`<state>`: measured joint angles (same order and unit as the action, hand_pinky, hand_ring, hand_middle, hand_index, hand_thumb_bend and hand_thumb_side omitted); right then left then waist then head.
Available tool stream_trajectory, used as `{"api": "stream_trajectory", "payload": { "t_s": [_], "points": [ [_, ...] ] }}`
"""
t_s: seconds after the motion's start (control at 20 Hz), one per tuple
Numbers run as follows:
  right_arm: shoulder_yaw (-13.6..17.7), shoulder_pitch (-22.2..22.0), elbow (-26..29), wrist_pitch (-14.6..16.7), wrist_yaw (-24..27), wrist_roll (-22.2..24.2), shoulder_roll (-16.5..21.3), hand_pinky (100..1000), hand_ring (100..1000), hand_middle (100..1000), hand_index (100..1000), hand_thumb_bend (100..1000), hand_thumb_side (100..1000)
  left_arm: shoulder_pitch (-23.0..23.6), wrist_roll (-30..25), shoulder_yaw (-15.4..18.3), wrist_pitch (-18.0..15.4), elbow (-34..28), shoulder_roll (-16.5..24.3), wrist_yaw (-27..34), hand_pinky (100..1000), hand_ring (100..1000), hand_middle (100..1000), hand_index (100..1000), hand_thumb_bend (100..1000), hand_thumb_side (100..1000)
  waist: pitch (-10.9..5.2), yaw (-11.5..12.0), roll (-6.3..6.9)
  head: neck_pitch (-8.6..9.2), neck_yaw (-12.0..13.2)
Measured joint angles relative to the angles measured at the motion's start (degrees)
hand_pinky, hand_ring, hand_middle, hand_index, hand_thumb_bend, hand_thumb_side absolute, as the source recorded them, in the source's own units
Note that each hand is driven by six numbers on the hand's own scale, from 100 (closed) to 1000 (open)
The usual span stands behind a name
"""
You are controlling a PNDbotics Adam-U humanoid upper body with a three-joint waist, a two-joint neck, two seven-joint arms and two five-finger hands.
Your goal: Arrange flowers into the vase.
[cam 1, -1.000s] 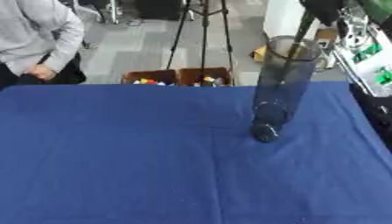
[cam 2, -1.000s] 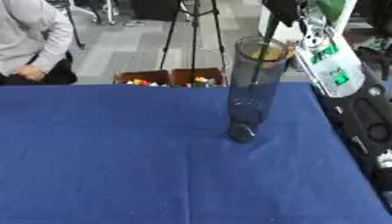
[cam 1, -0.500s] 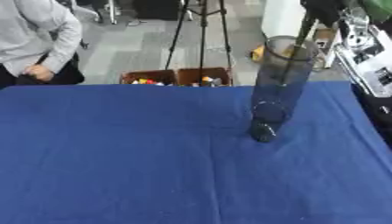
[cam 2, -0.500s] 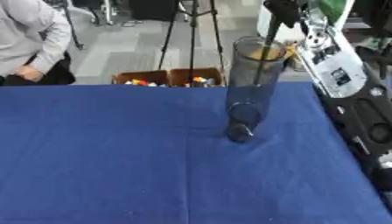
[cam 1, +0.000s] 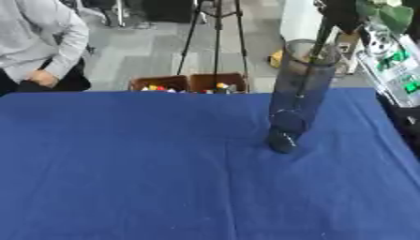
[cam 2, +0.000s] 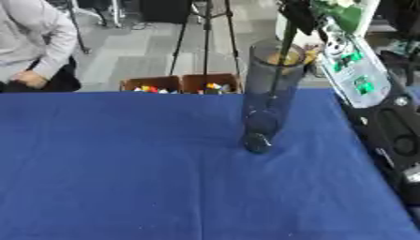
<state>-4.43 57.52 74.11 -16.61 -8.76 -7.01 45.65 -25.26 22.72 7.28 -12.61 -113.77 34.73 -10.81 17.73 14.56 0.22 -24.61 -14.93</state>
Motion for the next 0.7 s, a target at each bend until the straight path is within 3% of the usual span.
{"api": "stream_trajectory", "payload": {
  "t_s": [0.5,0.55,0.7],
  "points": [
    [0.2,0.3,-0.8,0.4,-4.0,5.1,-0.1,811,734,667,619,100,789,0.0,0.0,0.0,0.0,0.0,0.0,0.0,597,840,819,857,100,1000,-0.03,-0.4,0.0,0.0,0.0],
    [0.2,0.3,-0.8,0.4,-4.3,5.5,-0.1,829,756,688,647,100,849,0.0,0.0,0.0,0.0,0.0,0.0,0.0,597,840,819,857,100,1000,-0.05,-0.4,0.0,0.0,0.0],
    [0.2,0.3,-0.8,0.7,-5.6,7.2,-0.1,846,781,712,666,100,888,0.0,0.0,0.0,0.0,0.0,0.0,0.0,597,840,819,857,100,1000,-0.13,-0.5,0.0,0.0,0.1]
  ]
}}
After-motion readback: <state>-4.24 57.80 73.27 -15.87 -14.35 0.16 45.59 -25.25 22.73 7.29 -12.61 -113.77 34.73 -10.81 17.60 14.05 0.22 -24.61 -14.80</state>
